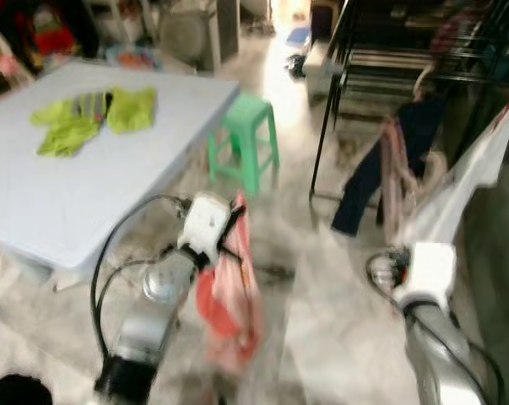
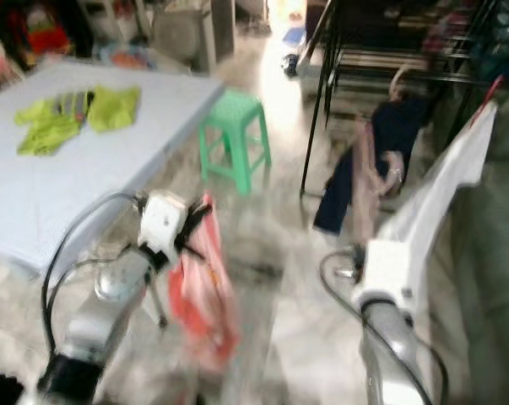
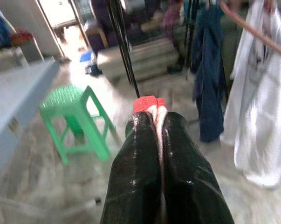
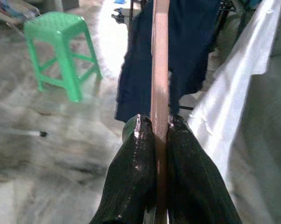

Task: Hang hanger

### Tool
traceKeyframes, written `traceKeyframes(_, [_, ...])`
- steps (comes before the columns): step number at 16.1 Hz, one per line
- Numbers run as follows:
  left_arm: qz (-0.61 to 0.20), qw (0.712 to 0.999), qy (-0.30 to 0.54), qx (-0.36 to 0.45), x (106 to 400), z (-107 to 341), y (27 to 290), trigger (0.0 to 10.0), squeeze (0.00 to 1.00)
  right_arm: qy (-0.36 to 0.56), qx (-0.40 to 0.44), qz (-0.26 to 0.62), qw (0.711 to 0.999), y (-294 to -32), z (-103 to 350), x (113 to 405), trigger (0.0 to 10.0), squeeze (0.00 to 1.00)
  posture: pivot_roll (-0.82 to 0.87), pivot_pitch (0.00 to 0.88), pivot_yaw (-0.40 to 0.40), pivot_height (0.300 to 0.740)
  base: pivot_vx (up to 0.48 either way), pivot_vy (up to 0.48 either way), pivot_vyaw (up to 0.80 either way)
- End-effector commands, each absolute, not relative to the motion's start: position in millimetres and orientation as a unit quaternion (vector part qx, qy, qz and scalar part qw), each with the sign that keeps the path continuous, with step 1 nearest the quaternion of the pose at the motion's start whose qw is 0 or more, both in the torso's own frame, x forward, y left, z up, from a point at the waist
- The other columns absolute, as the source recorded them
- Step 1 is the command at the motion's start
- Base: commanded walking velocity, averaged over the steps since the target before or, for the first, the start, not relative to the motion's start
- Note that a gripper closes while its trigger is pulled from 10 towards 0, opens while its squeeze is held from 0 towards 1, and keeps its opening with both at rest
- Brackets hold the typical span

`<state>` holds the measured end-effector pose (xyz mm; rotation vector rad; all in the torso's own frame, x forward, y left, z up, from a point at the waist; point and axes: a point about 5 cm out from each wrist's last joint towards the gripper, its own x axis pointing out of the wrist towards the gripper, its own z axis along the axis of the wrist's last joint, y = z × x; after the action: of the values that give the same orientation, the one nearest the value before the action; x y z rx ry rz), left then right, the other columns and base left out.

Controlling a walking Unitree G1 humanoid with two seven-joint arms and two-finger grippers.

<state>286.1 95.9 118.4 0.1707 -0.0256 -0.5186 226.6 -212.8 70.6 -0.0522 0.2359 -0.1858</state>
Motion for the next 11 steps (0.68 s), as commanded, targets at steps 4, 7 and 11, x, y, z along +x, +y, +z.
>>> traceKeyframes(4, [-0.217,0.970,-0.037,0.100,291,130,105,10.0,0.00,0.070,-0.024,-0.078,0.994,-208,86,242,10.0,0.00,-0.03,0.000,0.045,0.740,0.000,0.000,0.75])
traceKeyframes(7, [-0.214,0.973,-0.011,0.089,280,112,102,10.0,0.00,0.074,-0.031,-0.058,0.995,-212,87,244,10.0,0.00,-0.04,0.000,0.023,0.740,0.000,0.000,0.80])
traceKeyframes(11, [-0.226,0.972,0.001,0.065,277,106,93,10.0,0.00,0.074,-0.017,-0.065,0.995,-215,85,242,10.0,0.00,-0.06,0.000,0.023,0.740,0.000,0.000,0.60])
